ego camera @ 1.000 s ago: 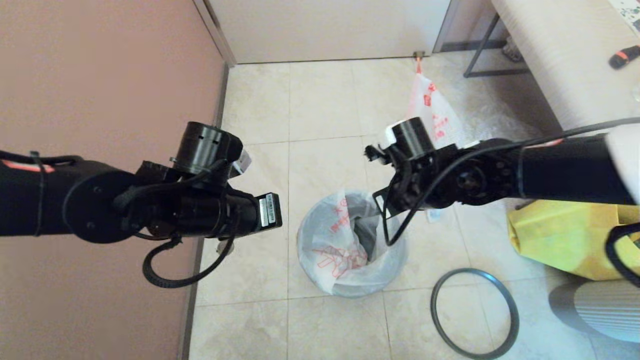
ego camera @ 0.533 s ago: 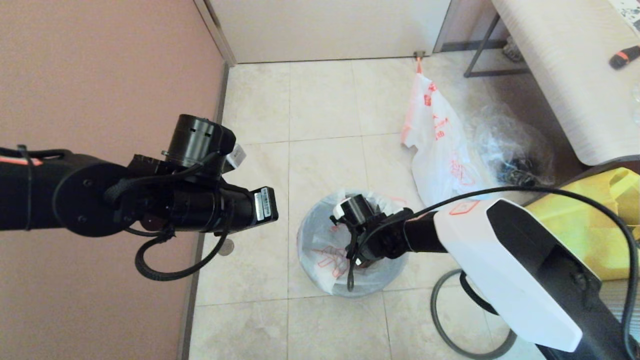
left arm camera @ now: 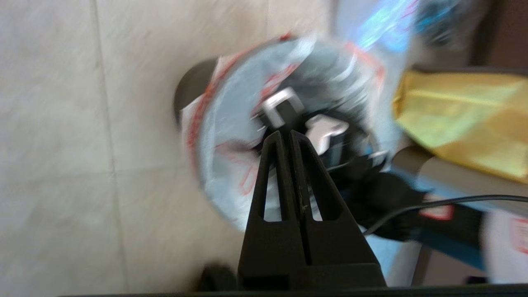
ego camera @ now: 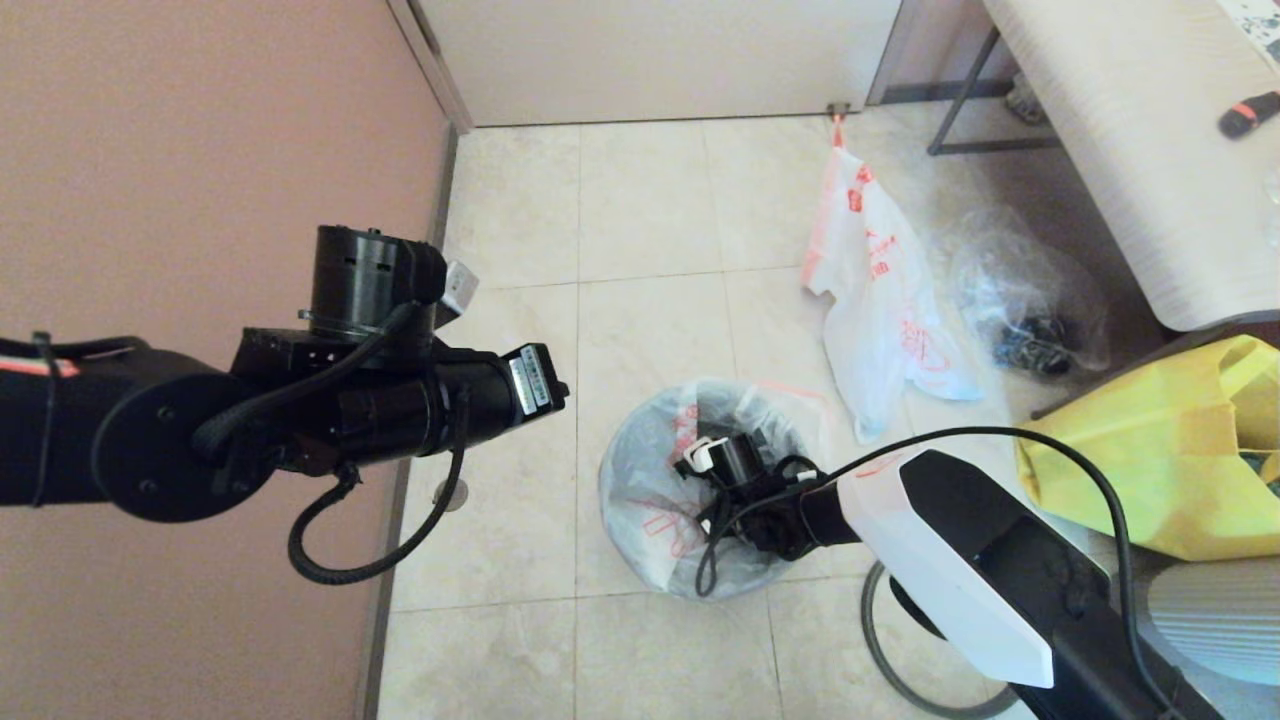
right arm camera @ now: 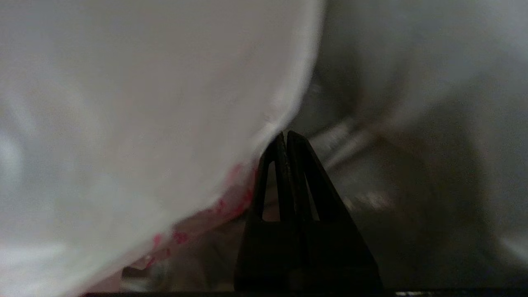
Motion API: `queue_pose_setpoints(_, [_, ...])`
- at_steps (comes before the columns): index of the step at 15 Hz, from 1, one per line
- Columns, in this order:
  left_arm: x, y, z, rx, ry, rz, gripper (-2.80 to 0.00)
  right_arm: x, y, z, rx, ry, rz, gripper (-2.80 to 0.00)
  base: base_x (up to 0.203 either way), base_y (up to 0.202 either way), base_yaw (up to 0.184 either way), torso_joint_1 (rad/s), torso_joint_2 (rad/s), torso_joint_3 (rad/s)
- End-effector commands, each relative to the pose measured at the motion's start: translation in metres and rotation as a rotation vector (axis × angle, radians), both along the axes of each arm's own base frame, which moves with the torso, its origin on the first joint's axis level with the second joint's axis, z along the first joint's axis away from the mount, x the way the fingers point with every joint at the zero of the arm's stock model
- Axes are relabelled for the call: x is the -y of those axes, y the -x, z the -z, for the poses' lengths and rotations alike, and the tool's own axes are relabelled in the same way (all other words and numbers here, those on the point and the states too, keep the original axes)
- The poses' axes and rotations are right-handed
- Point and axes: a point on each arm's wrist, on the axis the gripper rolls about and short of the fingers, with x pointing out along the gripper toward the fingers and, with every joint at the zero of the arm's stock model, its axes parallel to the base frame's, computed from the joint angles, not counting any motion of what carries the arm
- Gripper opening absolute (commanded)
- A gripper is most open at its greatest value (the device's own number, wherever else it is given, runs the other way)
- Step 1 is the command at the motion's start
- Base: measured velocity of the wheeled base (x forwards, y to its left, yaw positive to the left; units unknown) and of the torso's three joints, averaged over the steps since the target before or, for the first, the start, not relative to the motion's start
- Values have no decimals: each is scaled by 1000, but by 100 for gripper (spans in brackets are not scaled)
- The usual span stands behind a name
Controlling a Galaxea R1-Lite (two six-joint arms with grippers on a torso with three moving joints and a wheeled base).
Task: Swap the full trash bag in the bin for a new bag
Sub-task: Put the new garbage bag on the trash can, then place the trash can ring on the trash can
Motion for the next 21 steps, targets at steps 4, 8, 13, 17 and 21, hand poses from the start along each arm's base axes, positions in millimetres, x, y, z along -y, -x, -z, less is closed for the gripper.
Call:
queue_pose_setpoints(4, [2,7,-2,85,46,13,-280,-11,12,-43,65,-58,-23,-280,0,0,0,0,0,0])
queue_pose_setpoints(8, [4,10,-3,81,45,24,-280,20,80,-130,4,-148,11,-280,0,0,0,0,0,0])
queue_pose_setpoints(13, [17,7,14,33,14,52,-280,170,145,-158,-204,-198,301,-280,0,0,0,0,0,0])
queue_pose_setpoints(17, [23,-3,33,-22,-27,49,-280,301,101,-99,-298,-201,527,-280,0,0,0,0,0,0])
queue_pose_setpoints(21, [28,-8,44,-50,-43,54,-280,332,68,-11,-352,-136,510,-280,0,0,0,0,0,0])
